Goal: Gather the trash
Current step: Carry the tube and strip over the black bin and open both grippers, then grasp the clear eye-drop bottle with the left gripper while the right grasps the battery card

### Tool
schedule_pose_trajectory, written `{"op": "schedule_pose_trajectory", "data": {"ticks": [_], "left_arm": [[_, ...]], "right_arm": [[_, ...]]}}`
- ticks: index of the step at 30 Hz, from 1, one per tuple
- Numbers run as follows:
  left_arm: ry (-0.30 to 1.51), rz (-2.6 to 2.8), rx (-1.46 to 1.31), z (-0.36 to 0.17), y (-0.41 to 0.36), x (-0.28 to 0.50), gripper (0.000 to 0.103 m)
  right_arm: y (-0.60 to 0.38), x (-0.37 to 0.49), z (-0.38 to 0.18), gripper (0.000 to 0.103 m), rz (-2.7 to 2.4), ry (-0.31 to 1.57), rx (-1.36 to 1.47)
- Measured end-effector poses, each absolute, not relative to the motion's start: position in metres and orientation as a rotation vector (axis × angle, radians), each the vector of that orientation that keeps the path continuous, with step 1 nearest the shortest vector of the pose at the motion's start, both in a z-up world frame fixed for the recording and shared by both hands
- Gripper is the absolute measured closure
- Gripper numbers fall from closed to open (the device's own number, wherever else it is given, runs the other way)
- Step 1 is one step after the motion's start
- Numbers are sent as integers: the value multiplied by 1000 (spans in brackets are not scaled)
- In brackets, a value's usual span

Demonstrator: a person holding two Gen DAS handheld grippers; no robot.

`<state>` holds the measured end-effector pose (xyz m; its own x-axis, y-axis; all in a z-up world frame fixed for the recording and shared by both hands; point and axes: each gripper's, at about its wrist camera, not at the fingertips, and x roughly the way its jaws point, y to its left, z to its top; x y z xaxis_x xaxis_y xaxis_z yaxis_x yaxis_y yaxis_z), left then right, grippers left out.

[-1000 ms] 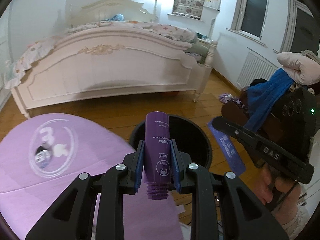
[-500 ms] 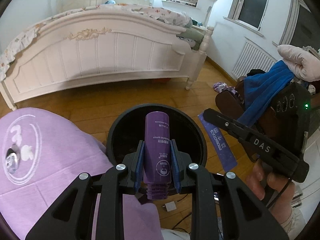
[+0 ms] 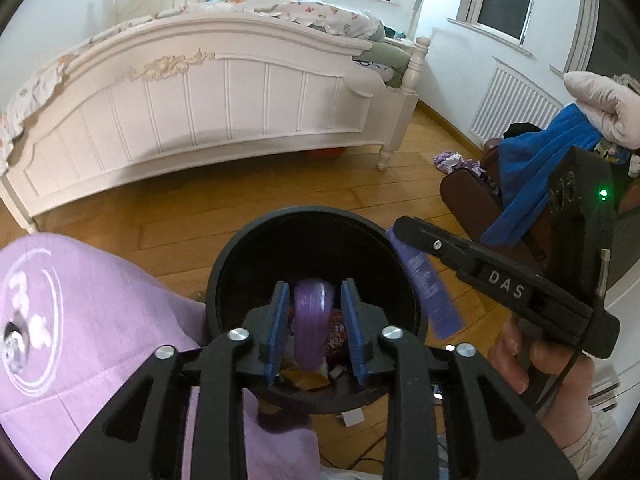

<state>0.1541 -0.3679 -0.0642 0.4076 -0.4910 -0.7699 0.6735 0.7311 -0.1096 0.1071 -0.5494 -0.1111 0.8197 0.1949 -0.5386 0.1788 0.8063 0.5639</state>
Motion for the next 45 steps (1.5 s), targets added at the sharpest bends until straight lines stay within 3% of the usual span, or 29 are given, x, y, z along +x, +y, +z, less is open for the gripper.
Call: {"op": "schedule_pose_trajectory", "data": {"ticks": [2, 4, 25, 42, 45], "left_arm": [[857, -731, 234, -60, -367, 151, 44], [836, -726, 232, -56, -364, 149, 40], [766, -613, 208, -29, -275, 135, 34], [876, -346, 37, -53, -128, 186, 34], [891, -329, 25, -60, -118, 193, 34]], "right_arm": [[-550, 102, -110, 40, 5, 596, 663], [-550, 95, -107, 31, -1, 567, 674], [-467, 67, -64, 31, 118, 588, 595], [-297, 73, -47, 31, 390, 714, 192], [-270, 74, -53, 25, 440, 744, 126]]}}
